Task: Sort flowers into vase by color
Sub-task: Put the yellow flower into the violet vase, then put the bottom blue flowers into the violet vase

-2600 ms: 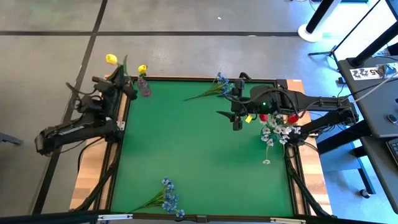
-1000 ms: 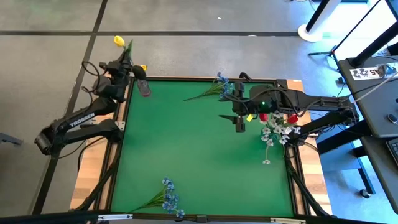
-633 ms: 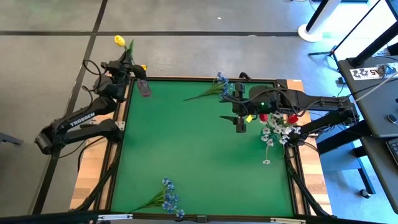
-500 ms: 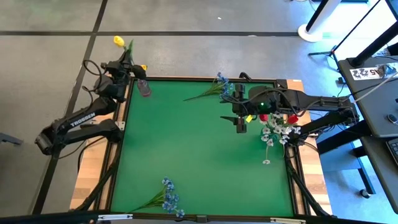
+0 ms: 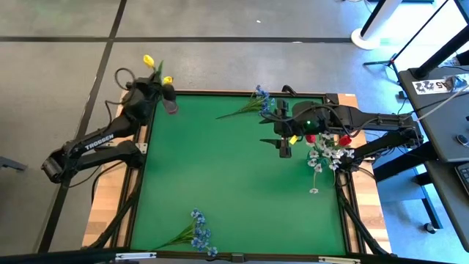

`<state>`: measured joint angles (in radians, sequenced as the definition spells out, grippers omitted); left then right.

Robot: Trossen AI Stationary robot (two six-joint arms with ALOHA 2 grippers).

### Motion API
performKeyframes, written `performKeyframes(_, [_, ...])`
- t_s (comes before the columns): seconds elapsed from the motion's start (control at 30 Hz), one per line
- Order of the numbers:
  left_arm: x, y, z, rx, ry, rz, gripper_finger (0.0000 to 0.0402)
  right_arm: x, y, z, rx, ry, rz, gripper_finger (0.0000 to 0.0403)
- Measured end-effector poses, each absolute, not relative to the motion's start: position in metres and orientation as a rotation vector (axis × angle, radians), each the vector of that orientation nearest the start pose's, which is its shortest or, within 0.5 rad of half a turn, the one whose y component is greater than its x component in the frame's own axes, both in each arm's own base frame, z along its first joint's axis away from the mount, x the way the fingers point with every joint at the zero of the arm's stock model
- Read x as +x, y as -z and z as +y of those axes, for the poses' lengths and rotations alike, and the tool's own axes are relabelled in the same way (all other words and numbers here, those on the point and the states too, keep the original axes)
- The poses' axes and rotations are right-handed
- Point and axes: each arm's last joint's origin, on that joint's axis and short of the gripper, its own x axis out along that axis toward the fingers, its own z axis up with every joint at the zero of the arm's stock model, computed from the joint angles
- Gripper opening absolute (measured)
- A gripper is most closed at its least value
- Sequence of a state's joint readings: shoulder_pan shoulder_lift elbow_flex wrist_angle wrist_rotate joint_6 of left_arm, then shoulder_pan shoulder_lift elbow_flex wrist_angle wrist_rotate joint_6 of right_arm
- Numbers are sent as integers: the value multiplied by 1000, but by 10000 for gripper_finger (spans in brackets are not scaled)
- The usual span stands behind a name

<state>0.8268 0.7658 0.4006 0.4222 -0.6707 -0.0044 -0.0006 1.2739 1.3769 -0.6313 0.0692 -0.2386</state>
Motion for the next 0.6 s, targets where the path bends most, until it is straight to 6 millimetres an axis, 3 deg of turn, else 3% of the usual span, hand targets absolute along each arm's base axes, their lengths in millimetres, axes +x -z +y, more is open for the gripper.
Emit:
performKeyframes(0.13, [103,-261,138,-71,-1500,114,85,264,-392,-2,-247,-14,529,273])
performKeyframes(0.3, [95,-291,130,-207,-1517,315,133,266,-395,-2,-254,0,470,273])
performKeyframes(0.47, [84,-319,113,-342,-1462,431,149,265,-379,-1,-264,-22,349,273])
performKeyframes(0.6, [79,-322,91,-419,-1270,466,143,248,-364,2,-219,-22,252,273])
